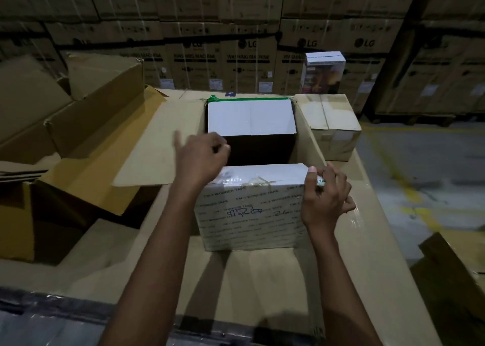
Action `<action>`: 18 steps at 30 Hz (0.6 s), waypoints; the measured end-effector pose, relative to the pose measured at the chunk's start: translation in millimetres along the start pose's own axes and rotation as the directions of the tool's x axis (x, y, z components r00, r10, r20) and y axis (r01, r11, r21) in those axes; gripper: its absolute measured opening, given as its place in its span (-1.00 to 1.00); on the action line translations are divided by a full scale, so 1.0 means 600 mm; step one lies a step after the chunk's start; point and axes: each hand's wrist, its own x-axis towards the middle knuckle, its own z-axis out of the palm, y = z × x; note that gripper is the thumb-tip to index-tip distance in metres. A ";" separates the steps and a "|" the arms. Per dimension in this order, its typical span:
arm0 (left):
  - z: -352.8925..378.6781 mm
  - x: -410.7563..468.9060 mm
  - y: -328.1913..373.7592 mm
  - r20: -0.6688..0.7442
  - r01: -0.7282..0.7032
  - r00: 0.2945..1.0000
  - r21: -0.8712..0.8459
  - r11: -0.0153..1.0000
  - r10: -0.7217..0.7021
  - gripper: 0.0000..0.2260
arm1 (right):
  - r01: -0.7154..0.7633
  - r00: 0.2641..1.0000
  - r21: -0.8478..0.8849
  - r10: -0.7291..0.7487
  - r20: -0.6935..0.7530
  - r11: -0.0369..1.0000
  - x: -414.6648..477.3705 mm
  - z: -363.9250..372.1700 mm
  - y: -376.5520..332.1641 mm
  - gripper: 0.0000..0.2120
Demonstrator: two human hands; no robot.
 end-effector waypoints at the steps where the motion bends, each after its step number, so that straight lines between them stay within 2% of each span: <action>1: 0.013 0.019 0.005 0.205 -0.016 0.979 0.034 0.999 0.008 -0.65 | 0.004 1.000 -0.009 -0.004 0.008 1.000 0.001 -0.001 0.000 -0.59; 2: 0.024 0.035 0.006 0.375 -0.030 0.927 0.106 0.994 -0.012 -0.57 | 0.006 1.000 -0.017 -0.005 0.018 1.000 0.002 -0.002 0.001 -0.58; 4: 0.037 0.057 0.003 0.553 -0.060 0.828 0.256 0.965 -0.095 -0.47 | 0.011 0.999 -0.034 -0.009 0.038 0.999 0.004 -0.004 0.002 -0.57; 7: 0.040 0.070 0.004 0.676 0.016 0.714 0.243 0.970 -0.181 -0.52 | 0.002 0.998 -0.026 0.000 0.060 1.000 0.003 -0.010 -0.002 -0.56; 8: 0.039 0.073 0.002 0.688 0.046 0.705 0.202 0.978 -0.175 -0.56 | -0.008 0.997 0.003 0.008 0.079 1.000 0.002 -0.014 -0.001 -0.53; 9: 0.039 0.074 -0.002 0.665 0.062 0.733 0.140 0.988 -0.140 -0.62 | -0.024 0.993 0.060 0.017 0.114 0.998 0.002 -0.020 0.000 -0.46; 12: 0.026 0.070 -0.001 0.442 0.075 0.897 -0.113 0.991 -0.017 -0.72 | -0.151 0.959 0.272 0.074 0.273 0.950 0.016 -0.035 0.015 -0.26; 14: -0.006 0.059 0.008 0.161 0.004 0.986 -0.240 0.971 0.036 -0.68 | -0.268 0.911 0.373 0.108 0.398 0.888 0.029 -0.048 0.019 -0.32; 16: -0.056 0.035 0.020 -0.117 -0.094 0.992 -0.379 0.921 0.053 -0.67 | -0.376 0.869 0.496 0.113 0.481 0.783 0.037 -0.067 0.012 -0.45; 18: -0.109 -0.007 0.024 -0.223 -0.153 0.974 -0.549 0.821 0.033 -0.72 | -0.436 0.845 0.545 0.117 0.522 0.716 0.041 -0.085 0.010 -0.48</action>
